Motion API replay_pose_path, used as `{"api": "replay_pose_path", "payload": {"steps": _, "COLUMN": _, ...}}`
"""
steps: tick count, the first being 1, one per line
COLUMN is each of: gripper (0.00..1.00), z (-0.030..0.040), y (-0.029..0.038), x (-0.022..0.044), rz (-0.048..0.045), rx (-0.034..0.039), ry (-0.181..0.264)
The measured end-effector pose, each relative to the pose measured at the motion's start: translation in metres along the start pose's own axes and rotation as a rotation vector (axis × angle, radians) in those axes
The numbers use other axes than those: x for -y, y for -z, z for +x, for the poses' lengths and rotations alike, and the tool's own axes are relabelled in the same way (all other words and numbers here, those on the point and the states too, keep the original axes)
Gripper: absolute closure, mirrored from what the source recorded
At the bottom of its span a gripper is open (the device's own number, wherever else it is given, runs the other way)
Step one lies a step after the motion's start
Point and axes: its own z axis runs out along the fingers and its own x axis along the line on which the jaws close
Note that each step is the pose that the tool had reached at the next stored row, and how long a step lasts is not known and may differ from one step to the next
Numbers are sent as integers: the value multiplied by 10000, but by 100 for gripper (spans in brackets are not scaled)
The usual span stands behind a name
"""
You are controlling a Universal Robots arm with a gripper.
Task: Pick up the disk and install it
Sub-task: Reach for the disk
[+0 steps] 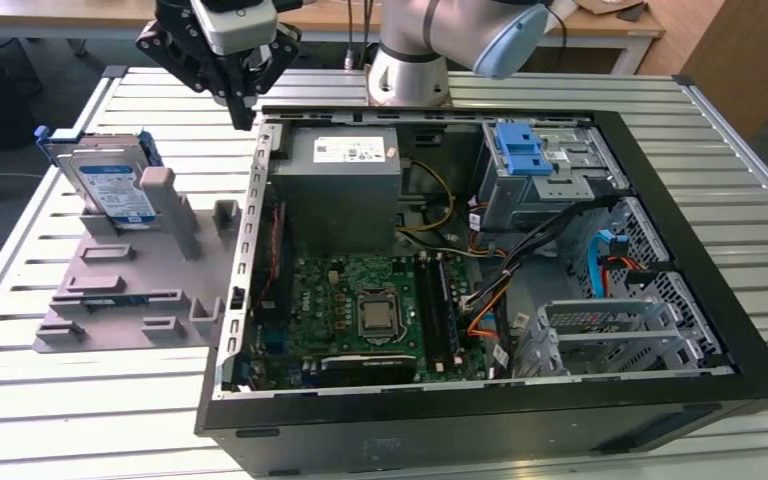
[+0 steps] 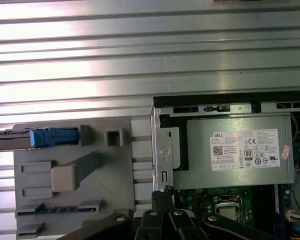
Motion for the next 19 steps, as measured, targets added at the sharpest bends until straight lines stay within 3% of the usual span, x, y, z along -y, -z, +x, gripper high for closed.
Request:
{"api": "replay_pose_path", "payload": {"steps": 9, "gripper": 89, "z": 3, "y": -2, "x": 0, "rz": -2, "rx": 2, "ry": 0}}
{"api": "replay_pose_path", "payload": {"steps": 19, "gripper": 89, "z": 187, "y": -6, "x": -21, "rz": 1, "rx": -21, "ry": -1}}
